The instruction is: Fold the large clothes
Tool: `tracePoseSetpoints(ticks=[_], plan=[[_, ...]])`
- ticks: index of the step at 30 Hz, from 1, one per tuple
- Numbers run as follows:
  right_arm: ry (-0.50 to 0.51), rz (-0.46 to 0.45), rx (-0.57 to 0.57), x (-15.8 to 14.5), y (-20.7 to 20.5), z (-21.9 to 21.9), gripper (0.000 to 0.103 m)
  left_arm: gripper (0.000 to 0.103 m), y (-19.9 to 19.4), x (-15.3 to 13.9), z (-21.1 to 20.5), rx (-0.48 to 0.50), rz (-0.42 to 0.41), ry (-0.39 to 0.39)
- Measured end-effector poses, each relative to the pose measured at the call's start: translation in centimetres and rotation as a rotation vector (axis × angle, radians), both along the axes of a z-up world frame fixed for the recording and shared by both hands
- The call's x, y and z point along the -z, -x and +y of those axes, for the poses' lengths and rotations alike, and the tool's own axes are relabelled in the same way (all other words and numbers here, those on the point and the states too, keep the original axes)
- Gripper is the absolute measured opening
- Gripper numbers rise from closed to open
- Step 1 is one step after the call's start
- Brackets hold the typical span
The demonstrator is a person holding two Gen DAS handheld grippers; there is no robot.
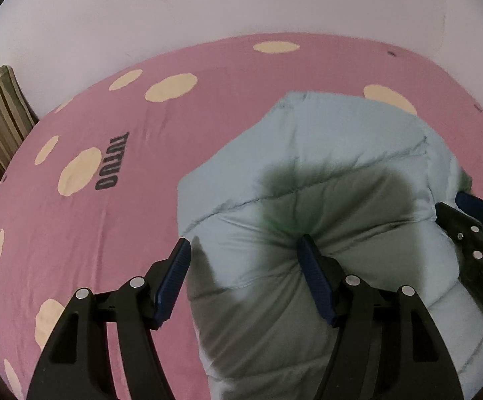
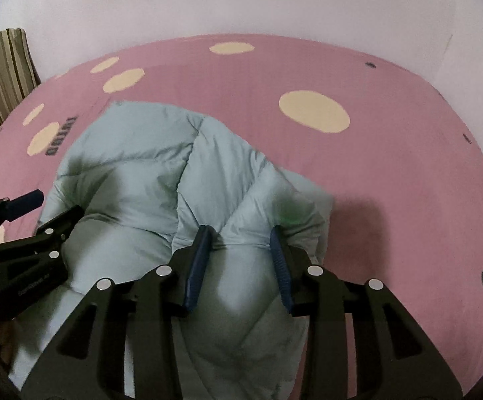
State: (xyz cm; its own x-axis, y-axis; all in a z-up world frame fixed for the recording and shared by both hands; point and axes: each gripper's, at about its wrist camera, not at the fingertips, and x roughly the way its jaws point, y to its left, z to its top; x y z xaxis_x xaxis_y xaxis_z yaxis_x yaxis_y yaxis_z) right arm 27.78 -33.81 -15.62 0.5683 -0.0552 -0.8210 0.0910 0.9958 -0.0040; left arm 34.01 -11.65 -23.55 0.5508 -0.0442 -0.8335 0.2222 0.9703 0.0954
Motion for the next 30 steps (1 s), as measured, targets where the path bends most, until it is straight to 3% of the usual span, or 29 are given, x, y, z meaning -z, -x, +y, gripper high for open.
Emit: tracePoseSetpoints(ticks=[11, 30], plan=[[-0.058, 0.014, 0.016, 3.3, -0.4, -0.9, 0.037, 0.067, -0.6, 1.6, -0.6, -0.02, 0.005, -0.012], [-0.025, -0.058, 0.026, 4.4, 0.4, -0.5, 0.037, 0.069, -0.3, 2.3, -0.5, -0.029, -0.051, 0.008]])
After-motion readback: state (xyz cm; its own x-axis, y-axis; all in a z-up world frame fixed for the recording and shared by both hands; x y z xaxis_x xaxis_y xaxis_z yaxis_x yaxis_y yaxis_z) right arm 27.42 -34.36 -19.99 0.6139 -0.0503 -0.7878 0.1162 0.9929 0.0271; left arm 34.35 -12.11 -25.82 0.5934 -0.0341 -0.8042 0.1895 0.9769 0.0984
